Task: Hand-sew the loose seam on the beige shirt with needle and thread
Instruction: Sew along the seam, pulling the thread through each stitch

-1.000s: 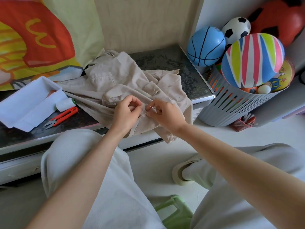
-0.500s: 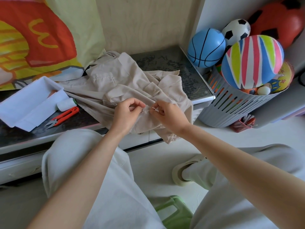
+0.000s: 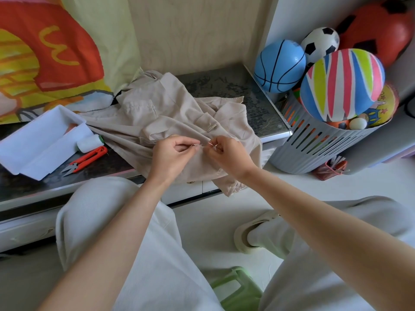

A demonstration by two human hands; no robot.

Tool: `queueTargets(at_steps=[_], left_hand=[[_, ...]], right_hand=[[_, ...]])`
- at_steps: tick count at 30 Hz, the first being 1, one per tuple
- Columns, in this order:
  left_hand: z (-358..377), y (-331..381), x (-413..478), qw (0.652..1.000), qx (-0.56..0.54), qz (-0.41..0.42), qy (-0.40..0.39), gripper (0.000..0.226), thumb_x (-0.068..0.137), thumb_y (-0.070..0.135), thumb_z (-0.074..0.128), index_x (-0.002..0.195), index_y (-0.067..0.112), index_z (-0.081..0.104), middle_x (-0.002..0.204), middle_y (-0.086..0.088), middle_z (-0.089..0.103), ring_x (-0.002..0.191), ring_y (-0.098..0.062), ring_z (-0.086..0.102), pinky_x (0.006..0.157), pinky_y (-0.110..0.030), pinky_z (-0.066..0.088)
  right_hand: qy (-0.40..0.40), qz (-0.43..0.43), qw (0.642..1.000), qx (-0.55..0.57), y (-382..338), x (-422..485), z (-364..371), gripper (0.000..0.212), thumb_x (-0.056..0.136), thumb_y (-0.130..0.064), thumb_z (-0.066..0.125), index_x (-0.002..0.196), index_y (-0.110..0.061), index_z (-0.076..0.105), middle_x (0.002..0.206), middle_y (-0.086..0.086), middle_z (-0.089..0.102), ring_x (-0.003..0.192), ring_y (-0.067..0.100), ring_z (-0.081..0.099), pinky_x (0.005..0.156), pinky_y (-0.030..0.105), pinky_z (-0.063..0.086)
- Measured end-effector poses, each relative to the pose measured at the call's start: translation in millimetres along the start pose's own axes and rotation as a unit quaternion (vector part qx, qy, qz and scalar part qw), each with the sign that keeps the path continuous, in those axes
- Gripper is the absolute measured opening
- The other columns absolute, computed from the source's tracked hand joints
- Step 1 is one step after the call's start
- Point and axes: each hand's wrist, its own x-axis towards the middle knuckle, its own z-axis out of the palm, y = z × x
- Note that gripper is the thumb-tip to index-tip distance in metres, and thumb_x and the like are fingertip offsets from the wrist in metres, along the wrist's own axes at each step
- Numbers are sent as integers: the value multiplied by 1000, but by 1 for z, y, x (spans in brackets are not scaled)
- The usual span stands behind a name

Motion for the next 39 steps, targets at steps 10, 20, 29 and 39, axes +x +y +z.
queueTargets(at_steps=[10, 20, 29, 39], left_hand=[[-8, 0, 1, 998, -43, 35, -1, 19, 85, -3, 64, 89, 16, 64, 78, 4, 64, 69, 5, 62, 72, -10, 47], [-16, -14, 5, 978, 147, 119, 92, 30, 81, -17, 50, 101, 5, 55, 102, -4, 50, 77, -2, 50, 78, -9, 42], [4, -11, -13, 969, 145, 109, -165, 33, 97, 28, 36, 126, 12, 41, 109, 1, 49, 104, -15, 49, 92, -26, 37], [-1, -1, -11, 972, 160, 72, -158, 19, 94, 0, 33, 99, 13, 46, 73, 2, 44, 61, -5, 39, 58, -14, 33]], right_hand=[[-119, 36, 989, 79, 6, 1, -15, 25, 85, -26, 70, 76, -5, 60, 40, -13, 40, 50, 7, 50, 52, 20, 34], [-103, 23, 993, 55, -2, 0, -9, 28, 85, -27, 69, 72, -7, 56, 37, -23, 45, 48, -9, 54, 63, 27, 42], [-96, -36, 995, -1, -15, -7, -9, 34, 86, -15, 60, 57, -29, 47, 39, -16, 44, 43, -1, 43, 47, 18, 29], [-142, -10, 990, -24, -11, -11, -13, 43, 86, -27, 68, 56, -17, 38, 51, -8, 33, 46, 9, 30, 47, 21, 25]])
